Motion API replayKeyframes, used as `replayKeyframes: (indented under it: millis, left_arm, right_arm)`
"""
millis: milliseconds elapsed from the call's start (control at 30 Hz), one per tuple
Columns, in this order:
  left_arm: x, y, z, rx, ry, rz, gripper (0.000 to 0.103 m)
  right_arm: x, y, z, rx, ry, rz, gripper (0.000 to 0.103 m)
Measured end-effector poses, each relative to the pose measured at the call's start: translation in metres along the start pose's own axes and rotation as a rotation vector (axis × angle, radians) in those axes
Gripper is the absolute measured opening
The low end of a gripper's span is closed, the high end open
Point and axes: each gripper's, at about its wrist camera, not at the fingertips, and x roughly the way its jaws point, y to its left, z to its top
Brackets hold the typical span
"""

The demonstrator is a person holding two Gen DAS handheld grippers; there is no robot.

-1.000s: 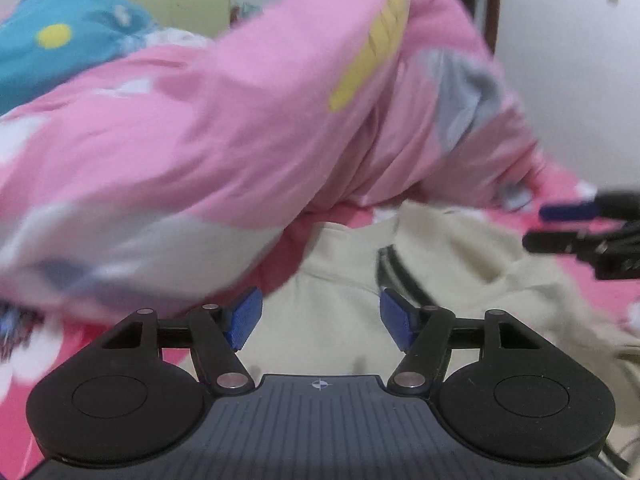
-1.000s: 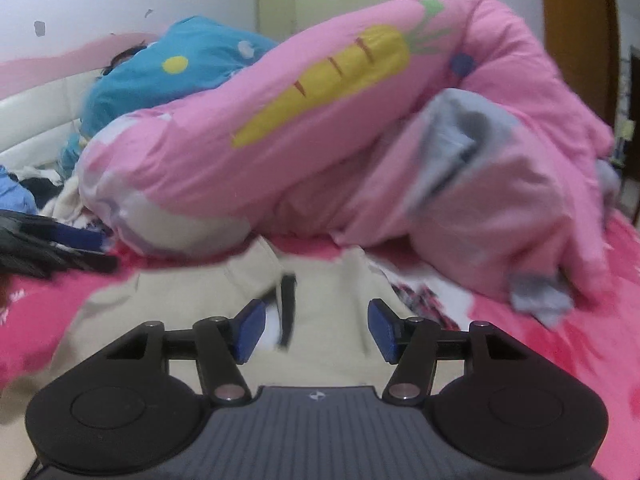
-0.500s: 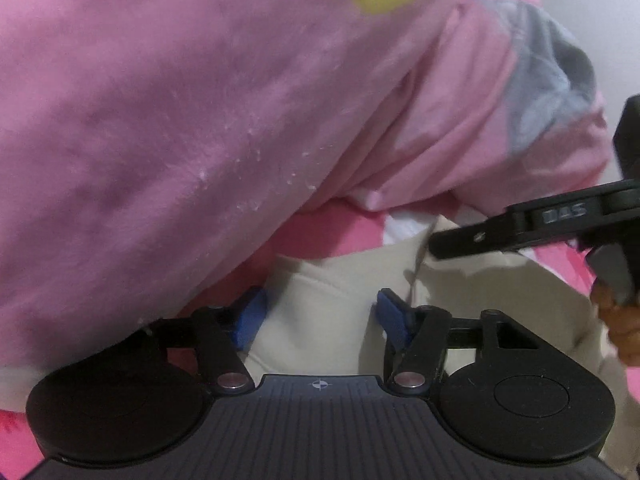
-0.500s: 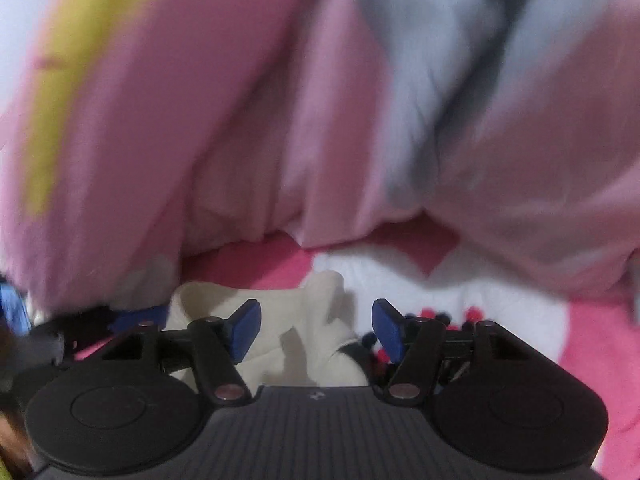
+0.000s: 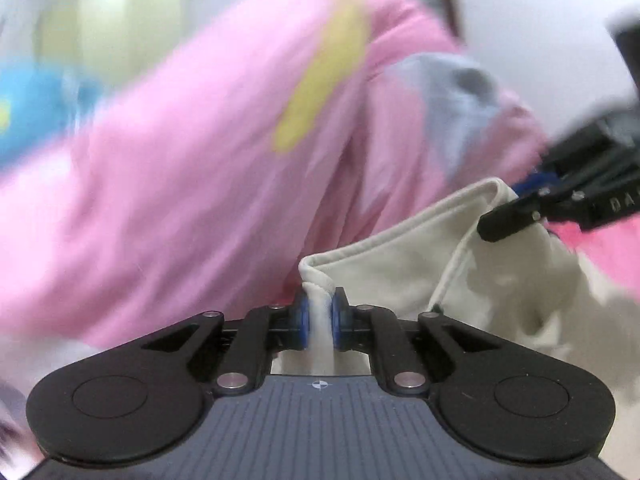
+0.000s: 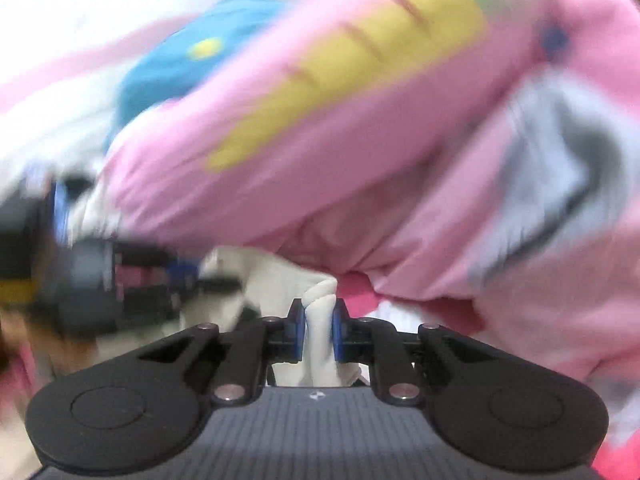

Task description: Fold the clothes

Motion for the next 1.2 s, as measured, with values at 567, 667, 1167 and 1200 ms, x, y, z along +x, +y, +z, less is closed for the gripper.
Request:
replayKeyframes:
  millis: [567,667,1167,1200]
  left_arm:
    - [-0.048,-0.037,-0.055,0.395,0.026,-0.025,0.016]
    - [-0.05,-0.034,-0.057,0.384,0.014,-0.048,0.015]
    - [-0.065,-0.063,-0.108,0.816,-0.062,-0.003,0.015]
    - [-0.066,-0.064,-0.108,0.819,-0.062,-0.001,0.015]
  right_arm:
    - [-0.009,0.077,-0.073,-0.573,0.124,-0.269,0.015]
    - [-0.017,0.084,-0.076,-0.602,0.109,-0.277,0.016]
    - [-0.085,0.081,-0.013,-0.204,-0.168,-0.142,0.042]
    - [-0.078,0.077,-0.001,-0.132,-0.176,-0.136,0.042]
